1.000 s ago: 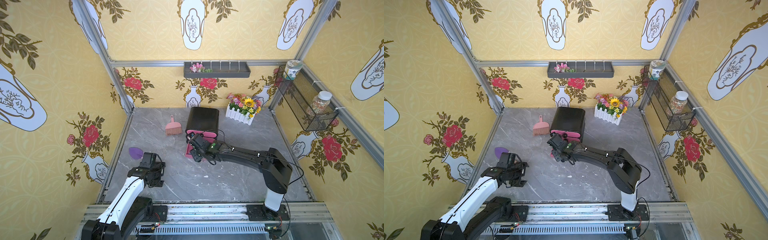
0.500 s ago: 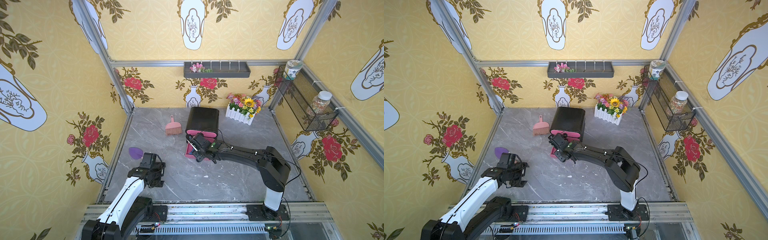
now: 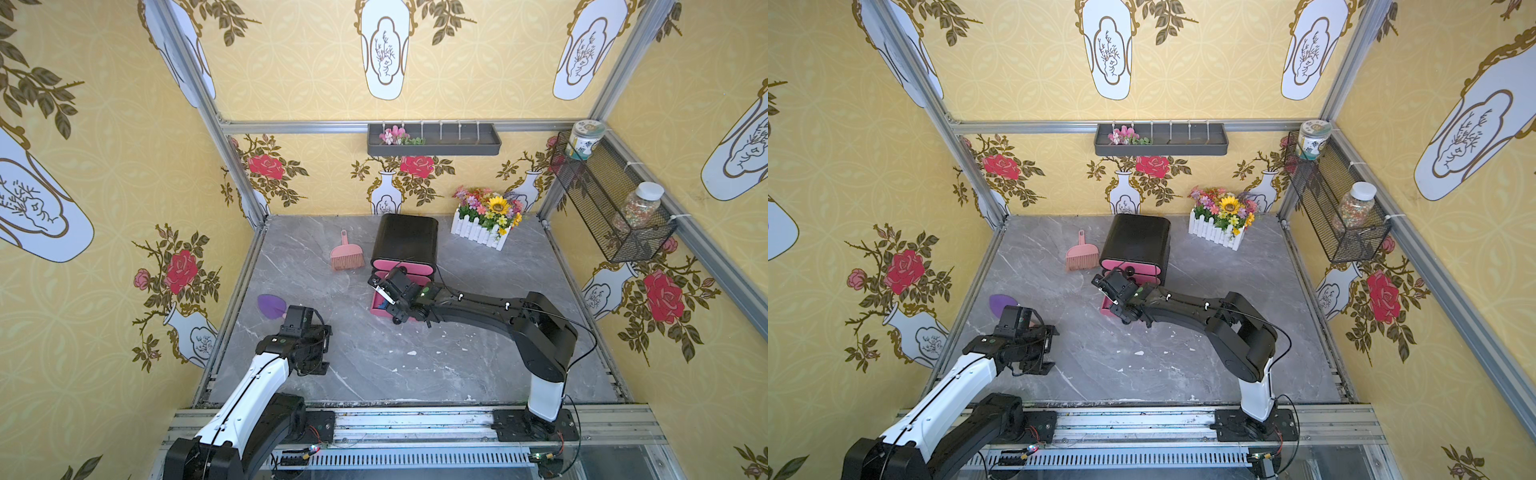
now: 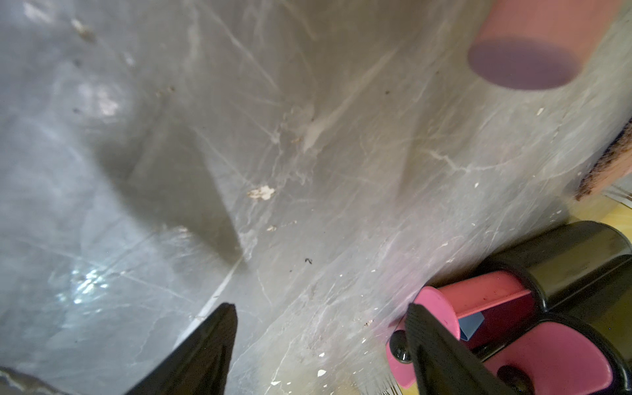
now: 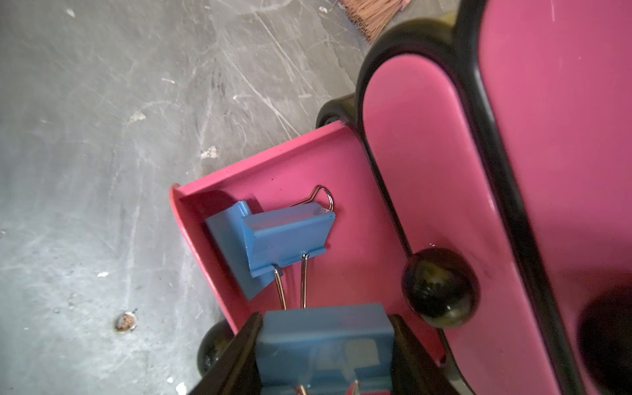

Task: Put the binder clips in the drawer according to color
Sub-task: Place the binder clip in the drawer.

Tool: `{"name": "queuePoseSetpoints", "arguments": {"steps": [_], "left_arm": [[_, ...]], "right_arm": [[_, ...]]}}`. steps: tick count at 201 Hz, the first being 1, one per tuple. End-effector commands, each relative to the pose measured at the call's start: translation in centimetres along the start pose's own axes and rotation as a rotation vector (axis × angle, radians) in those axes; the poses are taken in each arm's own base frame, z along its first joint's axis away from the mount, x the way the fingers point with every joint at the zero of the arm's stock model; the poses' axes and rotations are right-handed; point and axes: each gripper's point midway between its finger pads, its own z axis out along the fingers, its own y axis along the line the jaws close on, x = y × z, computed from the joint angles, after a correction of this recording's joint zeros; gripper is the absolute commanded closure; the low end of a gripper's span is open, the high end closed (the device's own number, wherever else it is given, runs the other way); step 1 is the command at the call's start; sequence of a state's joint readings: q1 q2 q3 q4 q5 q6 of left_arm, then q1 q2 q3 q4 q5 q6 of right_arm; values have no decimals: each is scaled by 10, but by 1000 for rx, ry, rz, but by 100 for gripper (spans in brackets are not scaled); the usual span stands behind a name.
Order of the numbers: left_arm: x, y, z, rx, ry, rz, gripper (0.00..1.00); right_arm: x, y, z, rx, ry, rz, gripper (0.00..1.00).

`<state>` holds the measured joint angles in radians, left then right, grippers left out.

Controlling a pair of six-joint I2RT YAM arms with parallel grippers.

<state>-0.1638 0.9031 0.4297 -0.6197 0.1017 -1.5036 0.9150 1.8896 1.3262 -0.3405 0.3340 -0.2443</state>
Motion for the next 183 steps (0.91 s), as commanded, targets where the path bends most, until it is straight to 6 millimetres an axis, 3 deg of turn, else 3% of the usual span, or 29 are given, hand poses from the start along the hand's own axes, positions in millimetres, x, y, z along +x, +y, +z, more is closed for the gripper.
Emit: {"name": "queuePoseSetpoints", "arguments": {"steps": [1, 18, 55, 99, 141, 183], "left_arm": [[1, 1, 1, -1, 7, -2, 17], [1, 1, 2, -1, 8, -1, 17], [1, 1, 1, 1, 8, 0, 17], [2, -9, -3, 21, 3, 41, 18], [14, -42, -13, 81, 9, 206, 20], [69, -83, -3, 258, 129, 513, 22]], "right_arm": [[-4, -7, 3, 49, -14, -33, 49], [-1, -9, 6, 67, -6, -44, 46], [3, -13, 9, 101, 5, -42, 30], [0, -20, -2, 123, -23, 4, 25], [-9, -36, -45, 122, -147, 186, 24], [4, -57, -92, 94, -240, 442, 22]]}}
